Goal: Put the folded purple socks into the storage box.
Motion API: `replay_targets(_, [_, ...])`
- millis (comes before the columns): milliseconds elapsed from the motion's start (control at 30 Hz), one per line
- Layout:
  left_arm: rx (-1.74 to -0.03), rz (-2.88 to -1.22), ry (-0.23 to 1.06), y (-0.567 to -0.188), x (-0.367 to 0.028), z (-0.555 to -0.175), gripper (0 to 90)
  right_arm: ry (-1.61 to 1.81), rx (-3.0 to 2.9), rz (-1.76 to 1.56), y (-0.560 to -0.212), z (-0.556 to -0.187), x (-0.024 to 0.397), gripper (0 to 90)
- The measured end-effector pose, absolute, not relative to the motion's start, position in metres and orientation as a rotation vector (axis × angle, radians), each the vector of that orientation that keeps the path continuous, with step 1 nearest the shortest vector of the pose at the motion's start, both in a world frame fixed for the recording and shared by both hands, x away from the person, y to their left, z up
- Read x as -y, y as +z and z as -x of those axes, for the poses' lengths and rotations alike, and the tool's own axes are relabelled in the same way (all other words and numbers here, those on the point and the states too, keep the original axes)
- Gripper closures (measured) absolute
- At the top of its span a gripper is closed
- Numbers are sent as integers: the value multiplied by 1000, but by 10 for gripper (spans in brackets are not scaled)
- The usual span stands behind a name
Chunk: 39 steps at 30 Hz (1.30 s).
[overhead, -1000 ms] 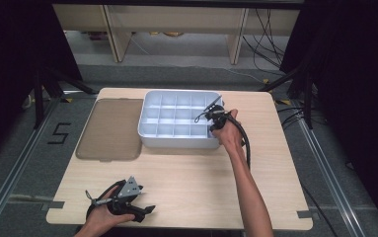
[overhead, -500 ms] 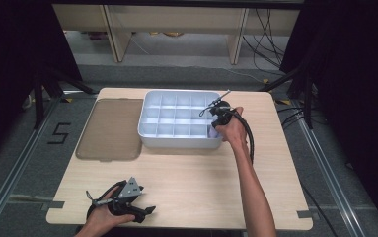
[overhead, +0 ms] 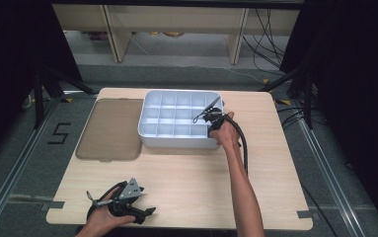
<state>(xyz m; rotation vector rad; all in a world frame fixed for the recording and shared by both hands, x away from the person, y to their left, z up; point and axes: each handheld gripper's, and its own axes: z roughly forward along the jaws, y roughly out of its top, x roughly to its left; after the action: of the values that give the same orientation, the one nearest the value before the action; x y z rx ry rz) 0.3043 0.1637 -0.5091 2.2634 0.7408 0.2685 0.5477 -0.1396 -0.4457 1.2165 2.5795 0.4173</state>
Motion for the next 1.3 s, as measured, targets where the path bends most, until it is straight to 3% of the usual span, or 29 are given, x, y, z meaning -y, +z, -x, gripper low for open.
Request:
replay_targets(200, [-745,-2263,271,-509,-164,-305,198,465,-2589,-1214,-446,-550,146,814])
replay_targets(467, [-703,-2278,284,-509,-164,-306,198,562,-2551,-1255,-422,-541,158,694])
replay_targets(800, [-744,-2249,270,-509,-163,-305,198,686,-2453,-1285,-401,-528,170,654])
replay_targets(933, [-713,-2272,324,-507,-166,-307,198,729,-2434,-1251,-394,-521,171,644])
replay_targets(1300, [-722,-2259,280,-508,-165,-306,198,790,-2410,-1186,-379,-499,165,608])
